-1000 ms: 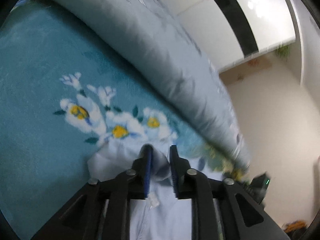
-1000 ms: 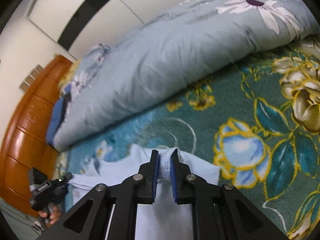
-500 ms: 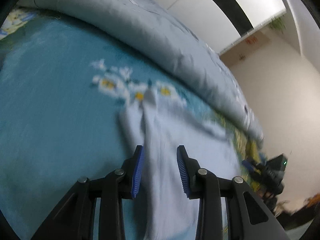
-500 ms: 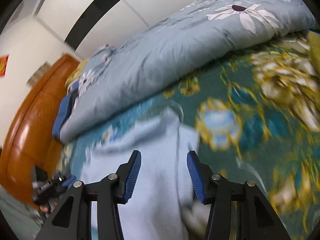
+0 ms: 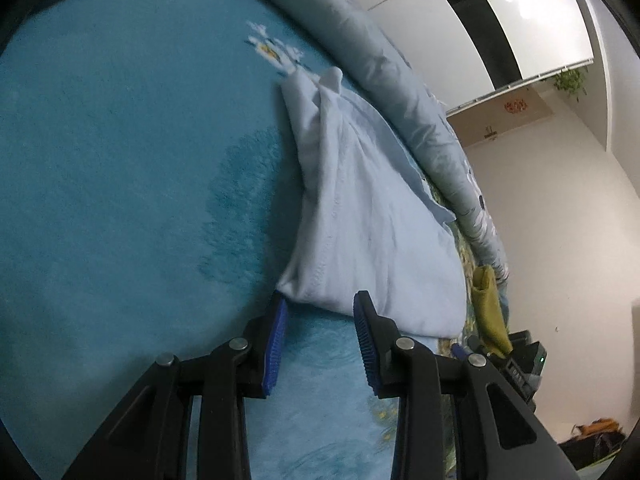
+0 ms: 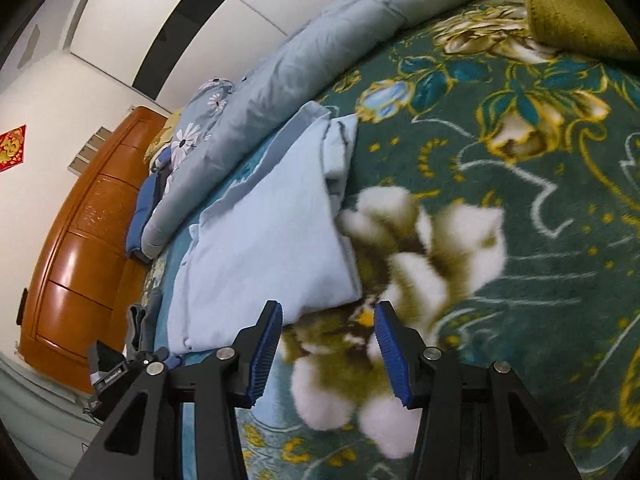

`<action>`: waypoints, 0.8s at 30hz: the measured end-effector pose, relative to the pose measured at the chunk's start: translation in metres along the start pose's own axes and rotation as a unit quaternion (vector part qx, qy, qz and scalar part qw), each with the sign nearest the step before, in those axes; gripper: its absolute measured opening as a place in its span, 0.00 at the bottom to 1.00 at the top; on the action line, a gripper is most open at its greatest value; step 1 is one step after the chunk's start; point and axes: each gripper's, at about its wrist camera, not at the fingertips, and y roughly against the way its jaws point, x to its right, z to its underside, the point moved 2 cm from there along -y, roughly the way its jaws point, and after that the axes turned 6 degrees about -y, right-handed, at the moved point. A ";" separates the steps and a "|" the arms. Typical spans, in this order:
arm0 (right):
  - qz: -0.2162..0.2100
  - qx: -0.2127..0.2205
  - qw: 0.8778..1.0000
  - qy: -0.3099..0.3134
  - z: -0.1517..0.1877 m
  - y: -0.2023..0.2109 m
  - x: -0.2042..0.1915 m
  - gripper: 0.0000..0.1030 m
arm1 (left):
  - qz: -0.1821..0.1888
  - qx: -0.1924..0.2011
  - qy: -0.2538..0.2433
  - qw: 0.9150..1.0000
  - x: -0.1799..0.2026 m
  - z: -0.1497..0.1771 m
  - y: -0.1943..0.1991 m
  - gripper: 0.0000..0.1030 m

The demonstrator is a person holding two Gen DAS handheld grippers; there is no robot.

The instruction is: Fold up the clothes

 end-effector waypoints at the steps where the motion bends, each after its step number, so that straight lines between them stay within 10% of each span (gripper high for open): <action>1: -0.002 0.001 1.000 -0.002 0.001 -0.003 -0.002 0.50 | -0.001 0.007 0.006 1.000 0.001 -0.001 -0.003 0.34; 10: -0.017 0.040 0.998 -0.049 0.001 -0.015 -0.009 0.50 | 0.011 0.070 0.059 0.996 -0.006 -0.009 -0.010 0.31; 13: -0.019 0.053 0.996 -0.065 0.000 -0.017 -0.006 0.46 | -0.001 0.084 0.054 0.995 -0.007 -0.010 -0.007 0.12; 17: -0.004 0.075 0.995 -0.067 -0.003 -0.012 -0.006 0.03 | -0.011 0.106 0.051 0.993 -0.008 -0.010 0.005 0.06; 24: 0.014 0.079 0.995 -0.062 -0.005 -0.003 0.002 0.03 | -0.046 0.115 0.040 0.991 -0.020 -0.010 0.018 0.00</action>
